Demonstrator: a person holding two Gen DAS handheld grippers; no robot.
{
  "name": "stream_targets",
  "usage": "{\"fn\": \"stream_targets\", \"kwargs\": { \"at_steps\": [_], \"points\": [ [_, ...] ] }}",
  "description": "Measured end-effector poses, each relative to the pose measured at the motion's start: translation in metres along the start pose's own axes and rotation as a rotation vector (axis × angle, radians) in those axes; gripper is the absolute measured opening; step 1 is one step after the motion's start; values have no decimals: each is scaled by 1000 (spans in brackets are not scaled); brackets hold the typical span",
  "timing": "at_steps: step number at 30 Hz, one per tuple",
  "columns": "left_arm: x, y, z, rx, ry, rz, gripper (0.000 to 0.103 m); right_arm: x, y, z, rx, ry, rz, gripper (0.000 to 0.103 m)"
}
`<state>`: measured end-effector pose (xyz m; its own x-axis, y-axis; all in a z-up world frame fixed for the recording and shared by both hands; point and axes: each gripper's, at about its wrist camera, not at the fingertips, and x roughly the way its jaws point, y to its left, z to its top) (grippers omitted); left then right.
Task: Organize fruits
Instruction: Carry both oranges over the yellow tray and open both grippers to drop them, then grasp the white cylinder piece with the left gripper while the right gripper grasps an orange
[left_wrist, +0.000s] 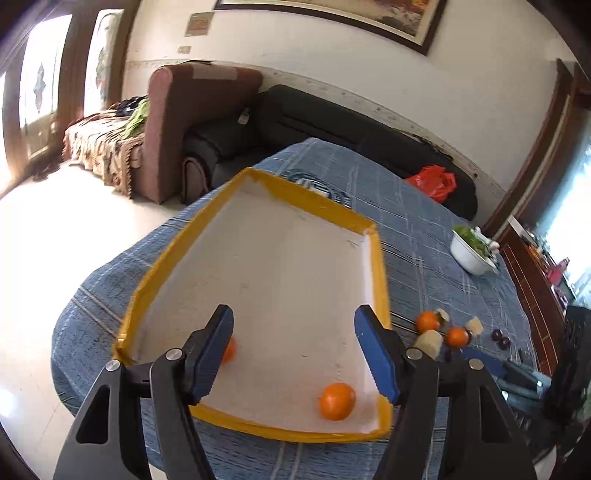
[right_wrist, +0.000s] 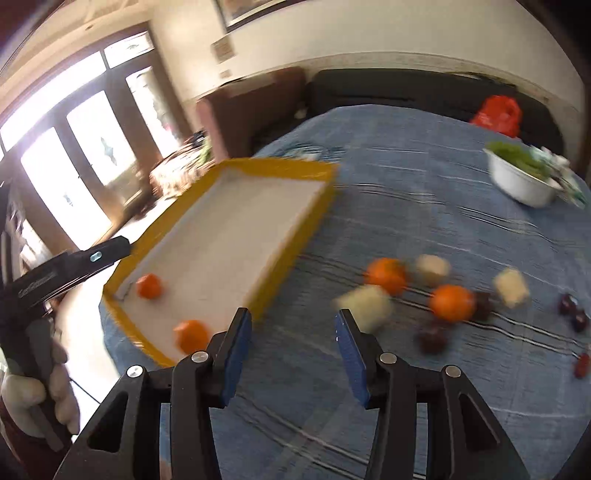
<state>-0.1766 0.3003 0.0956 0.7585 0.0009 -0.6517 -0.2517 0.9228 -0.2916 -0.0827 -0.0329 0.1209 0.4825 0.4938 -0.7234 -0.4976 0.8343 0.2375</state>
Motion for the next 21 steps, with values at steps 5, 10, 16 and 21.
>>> {"fn": "stream_targets", "kwargs": {
  "at_steps": [5,10,16,21],
  "points": [
    [21,-56,-15,122,62,-88,68,-20,-84,-4,162,-18,-98,52],
    [52,-121,-34,259,148,-161,68,-17,-116,-7,228,-26,-119,52],
    [95,-161,-45,364,217,-152,68,12,-121,-1,230,3,-84,52],
    [128,-174,-45,391,254,-122,67,29,-118,9,216,10,-67,52]
  ]
}}
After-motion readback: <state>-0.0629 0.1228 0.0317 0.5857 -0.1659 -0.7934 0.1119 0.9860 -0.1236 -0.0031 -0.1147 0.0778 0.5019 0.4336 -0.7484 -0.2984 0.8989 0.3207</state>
